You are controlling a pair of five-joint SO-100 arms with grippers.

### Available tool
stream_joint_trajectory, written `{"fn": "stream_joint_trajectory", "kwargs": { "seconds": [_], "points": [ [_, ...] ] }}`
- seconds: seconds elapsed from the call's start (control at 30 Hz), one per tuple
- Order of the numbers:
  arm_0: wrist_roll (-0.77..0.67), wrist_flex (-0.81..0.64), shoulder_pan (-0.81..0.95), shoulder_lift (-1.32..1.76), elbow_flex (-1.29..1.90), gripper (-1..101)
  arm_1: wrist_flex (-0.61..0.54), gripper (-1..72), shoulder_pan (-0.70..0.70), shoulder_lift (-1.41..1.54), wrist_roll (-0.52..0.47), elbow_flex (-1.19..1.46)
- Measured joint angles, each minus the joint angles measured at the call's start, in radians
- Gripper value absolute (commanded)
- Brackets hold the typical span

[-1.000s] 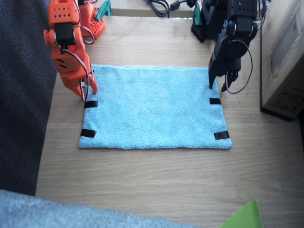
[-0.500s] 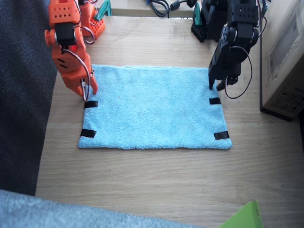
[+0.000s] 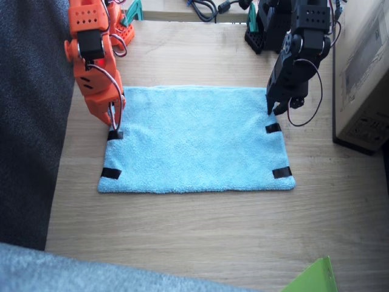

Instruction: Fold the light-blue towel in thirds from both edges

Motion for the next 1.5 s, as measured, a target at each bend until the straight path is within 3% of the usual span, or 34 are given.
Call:
{"fn": "stream_joint_trajectory", "kwargs": {
  "seconds": [0.2, 0.63, 1.0, 1.3, 1.5],
  "points": [
    [0.0, -0.009, 0.002, 0.005, 0.005, 0, 0.011, 0.1, 0.002, 0.026, -0.008, 0.005],
    [0.0, -0.017, 0.002, 0.017, 0.018, 0, 0.193, 0.1, 0.06, 0.089, 0.014, -0.143],
    [0.0, -0.017, 0.002, 0.017, 0.02, 0, 0.314, 0.1, 0.213, 0.04, 0.0, -0.371],
    [0.0, -0.017, 0.002, 0.017, 0.02, 0, 0.499, 0.1, 0.288, -0.141, 0.0, -0.696],
    [0.0, -0.017, 0.002, 0.017, 0.02, 0, 0.532, 0.1, 0.35, -0.206, 0.0, -0.807]
  ]
}}
